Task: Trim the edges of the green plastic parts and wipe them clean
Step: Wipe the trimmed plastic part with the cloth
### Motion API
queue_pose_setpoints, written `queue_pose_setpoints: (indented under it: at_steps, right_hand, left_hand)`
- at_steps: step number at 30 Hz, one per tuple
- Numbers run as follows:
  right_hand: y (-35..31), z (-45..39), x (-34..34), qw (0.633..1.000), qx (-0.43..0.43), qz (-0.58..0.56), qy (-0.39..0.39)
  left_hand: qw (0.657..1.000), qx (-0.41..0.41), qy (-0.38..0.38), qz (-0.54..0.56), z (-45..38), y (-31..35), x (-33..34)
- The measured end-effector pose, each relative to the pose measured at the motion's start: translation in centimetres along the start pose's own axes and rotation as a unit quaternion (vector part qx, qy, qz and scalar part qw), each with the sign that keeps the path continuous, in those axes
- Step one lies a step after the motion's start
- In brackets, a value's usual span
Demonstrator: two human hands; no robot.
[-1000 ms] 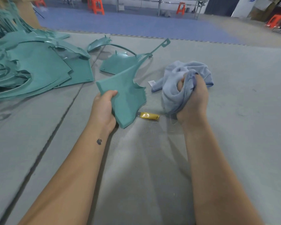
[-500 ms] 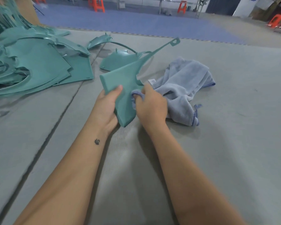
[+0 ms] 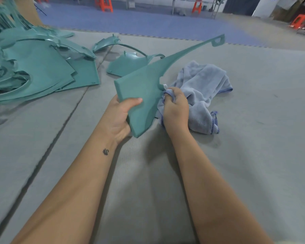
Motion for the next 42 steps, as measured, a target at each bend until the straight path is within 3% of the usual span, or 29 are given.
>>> queue_pose_setpoints:
  at_steps: [4, 13, 15, 19, 23, 31, 42]
  right_hand:
    - [0.3, -0.4, -0.5, 0.998, -0.027, 0.031, -0.041]
    - [-0.8, 0.0, 0.3, 0.989, -0.129, 0.068, -0.001]
    - [-0.6, -0.3, 0.0, 0.991, -0.100, 0.078, 0.048]
    - [-0.6, -0.9, -0.8, 0.992, 0.037, 0.029, 0.118]
    - [-0.5, -1.2, -0.8, 0.985, 0.130, -0.096, 0.068]
    - [-0.3, -0.2, 0.9, 0.986, 0.034, 0.084, -0.137]
    - [-1.0, -0.7, 0.2, 0.996, 0.072, 0.046, -0.026]
  left_hand:
    - [1.000, -0.008, 0.011, -0.004, 0.1, 0.3, -0.7]
    - [0.997, -0.024, 0.017, -0.076, 0.6, 0.3, 0.1]
    - [0.995, -0.009, 0.009, -0.100, 1.0, 0.3, 0.8]
    - [0.977, 0.036, -0.016, -0.209, 1.4, 0.0, 1.9]
    - [0.971, 0.048, -0.026, -0.233, 1.4, 0.1, 1.9]
    - [0.997, 0.034, 0.030, -0.068, 0.6, 0.2, 0.8]
    - [0.995, 0.003, -0.018, -0.097, 0.8, 0.1, 0.9]
Point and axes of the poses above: each hand's wrist, its own z-axis away from the middle knuckle, its own x-axis out of the palm, y = z × x, the point moved 4 cm from there along -z, towards the middle knuckle, and after that the axes turned 4 degrees about z, right-handed, at the moved point
